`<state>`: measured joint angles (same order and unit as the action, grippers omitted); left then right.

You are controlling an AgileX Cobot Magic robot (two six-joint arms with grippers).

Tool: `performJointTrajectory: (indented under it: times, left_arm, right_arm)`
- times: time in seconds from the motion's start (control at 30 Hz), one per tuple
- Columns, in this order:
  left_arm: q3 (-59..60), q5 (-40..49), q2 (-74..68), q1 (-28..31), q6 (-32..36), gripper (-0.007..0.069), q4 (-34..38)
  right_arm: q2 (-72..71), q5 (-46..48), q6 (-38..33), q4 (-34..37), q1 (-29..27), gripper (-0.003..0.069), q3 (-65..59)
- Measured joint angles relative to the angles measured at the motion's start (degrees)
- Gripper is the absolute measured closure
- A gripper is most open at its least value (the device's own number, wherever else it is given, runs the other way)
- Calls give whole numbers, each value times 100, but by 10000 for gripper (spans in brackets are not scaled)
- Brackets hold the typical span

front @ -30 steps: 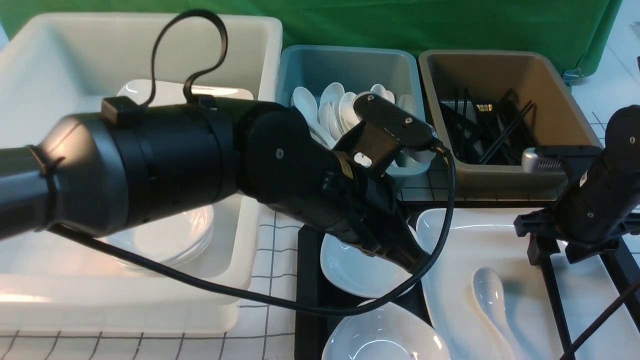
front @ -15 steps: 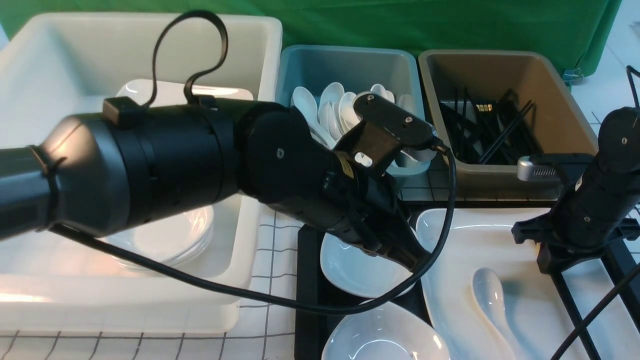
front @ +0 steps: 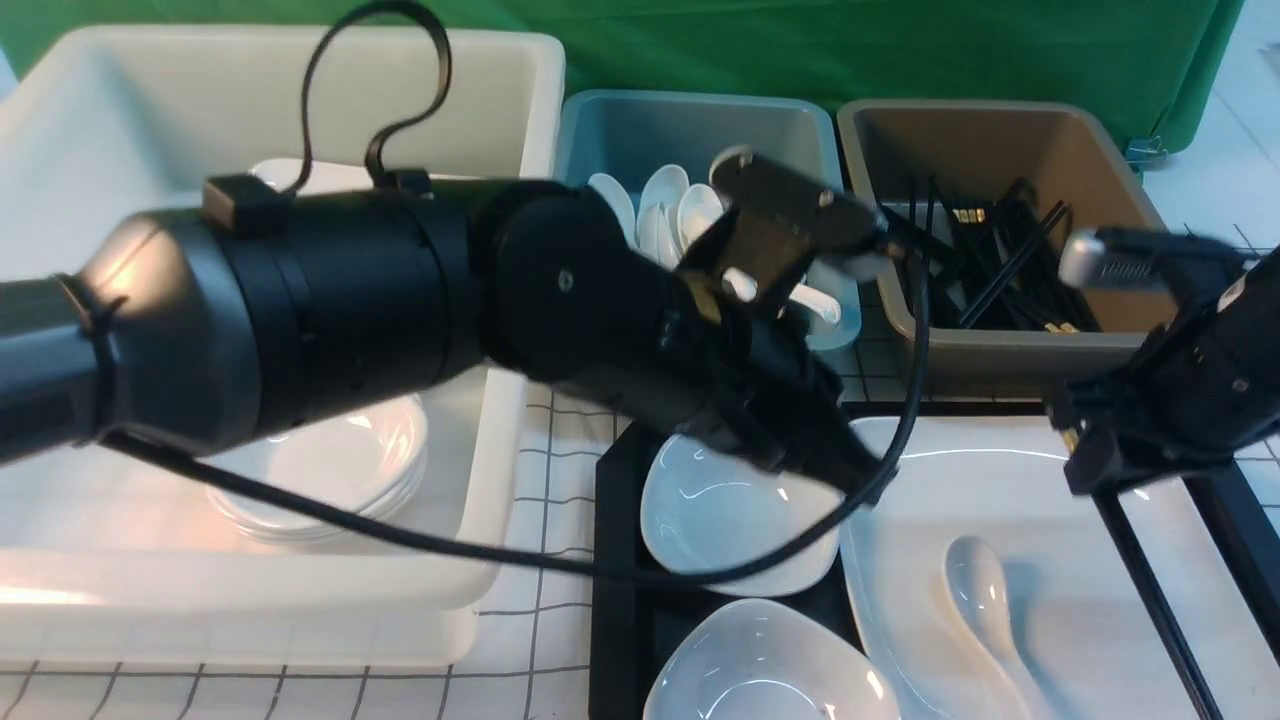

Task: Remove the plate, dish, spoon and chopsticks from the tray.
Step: Use the right arm to put the chopsticks into the small storage box on the right

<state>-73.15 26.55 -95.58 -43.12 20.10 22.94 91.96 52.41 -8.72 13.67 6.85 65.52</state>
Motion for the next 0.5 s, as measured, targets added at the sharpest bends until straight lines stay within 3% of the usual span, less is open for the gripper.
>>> performJointTrajectory:
  times: [0.17,0.33,0.5]
  left_arm:
    - [-379,-761,0,0,-64,628,-14]
    - [-536,-1900,0,0,-74,628,-43]
    - [-535,-1944,0,0,-74,628,-43]
  right_arm:
    - [-267,-523,-77,85,-11,519,331]
    - [-139,-1939,-87,109,-53,519,1145]
    - [231,-3236,-51,121,-108,519,1718]
